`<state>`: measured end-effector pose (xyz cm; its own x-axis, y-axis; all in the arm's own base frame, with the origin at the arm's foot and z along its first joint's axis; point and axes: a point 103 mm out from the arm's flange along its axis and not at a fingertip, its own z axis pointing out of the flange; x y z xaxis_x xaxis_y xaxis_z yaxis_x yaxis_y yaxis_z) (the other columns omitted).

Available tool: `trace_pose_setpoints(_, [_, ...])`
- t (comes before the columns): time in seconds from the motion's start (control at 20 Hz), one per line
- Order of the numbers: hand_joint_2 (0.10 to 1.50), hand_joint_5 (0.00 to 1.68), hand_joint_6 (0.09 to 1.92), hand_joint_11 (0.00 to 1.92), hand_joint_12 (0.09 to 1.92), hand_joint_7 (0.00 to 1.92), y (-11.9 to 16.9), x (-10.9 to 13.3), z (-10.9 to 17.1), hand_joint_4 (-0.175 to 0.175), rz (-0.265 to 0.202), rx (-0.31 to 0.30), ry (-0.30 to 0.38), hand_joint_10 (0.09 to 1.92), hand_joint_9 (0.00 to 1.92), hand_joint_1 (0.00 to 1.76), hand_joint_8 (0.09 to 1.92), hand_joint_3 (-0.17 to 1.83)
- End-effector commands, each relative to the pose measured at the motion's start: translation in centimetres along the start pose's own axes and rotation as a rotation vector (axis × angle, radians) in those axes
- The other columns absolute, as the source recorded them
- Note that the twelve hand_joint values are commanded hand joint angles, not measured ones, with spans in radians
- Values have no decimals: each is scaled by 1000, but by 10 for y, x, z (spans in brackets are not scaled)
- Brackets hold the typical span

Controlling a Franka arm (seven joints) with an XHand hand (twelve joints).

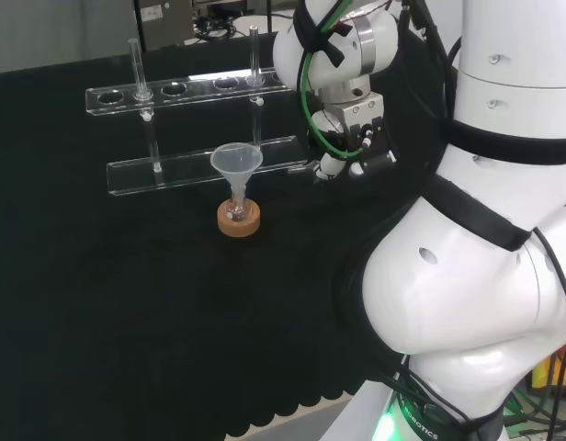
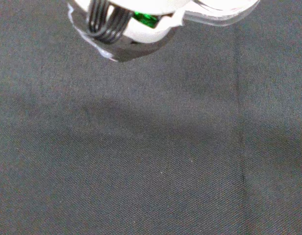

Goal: Pick up the weighing funnel.

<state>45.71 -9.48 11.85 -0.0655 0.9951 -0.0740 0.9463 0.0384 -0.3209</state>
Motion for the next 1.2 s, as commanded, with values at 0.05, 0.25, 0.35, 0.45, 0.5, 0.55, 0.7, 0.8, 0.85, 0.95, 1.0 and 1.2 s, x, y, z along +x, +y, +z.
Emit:
trace_pose_setpoints(0.05, [929,1036,1078,847,1048,1021,-3,1,-5,5,1,-1,-9,549,1110,1232,912,341])
trace_pose_setpoints(0.25, [927,1040,1072,850,1047,1021,-7,3,-8,5,-2,-1,-17,547,1111,1233,913,344])
trace_pose_setpoints(0.35, [926,1042,1068,852,1047,1020,-9,4,-10,5,-3,5,-19,547,1112,1233,915,345])
trace_pose_setpoints(0.45, [921,1049,1059,854,1045,1024,-13,6,-15,5,-3,14,-26,543,1114,1234,910,350])
trace_pose_setpoints(0.5, [917,1053,1054,856,1044,1027,-15,6,-17,4,-5,20,-26,541,1116,1235,905,354])
trace_pose_setpoints(0.55, [915,1055,1051,857,1043,1030,-16,7,-19,4,-5,23,-28,539,1117,1236,901,356])
trace_pose_setpoints(0.7, [913,1058,1047,858,1042,1032,-21,6,-27,4,-3,27,-27,538,1119,1236,897,359])
trace_pose_setpoints(0.8, [912,1059,1046,858,1041,1033,-26,6,-34,4,-1,32,-26,537,1120,1236,896,359])
trace_pose_setpoints(0.85, [911,1059,1046,859,1041,1033,-28,5,-37,4,0,34,-27,537,1120,1237,896,360])
trace_pose_setpoints(0.95, [906,1064,1039,860,1040,1039,-33,6,-44,4,1,35,-37,533,1123,1238,887,365])
trace_pose_setpoints(1.0, [903,1068,1033,861,1040,1043,-35,7,-48,3,2,38,-41,531,1126,1239,881,368])
trace_pose_setpoints(1.2, [898,1072,1027,862,1039,1048,-43,9,-57,4,7,46,-45,527,1129,1240,872,373])
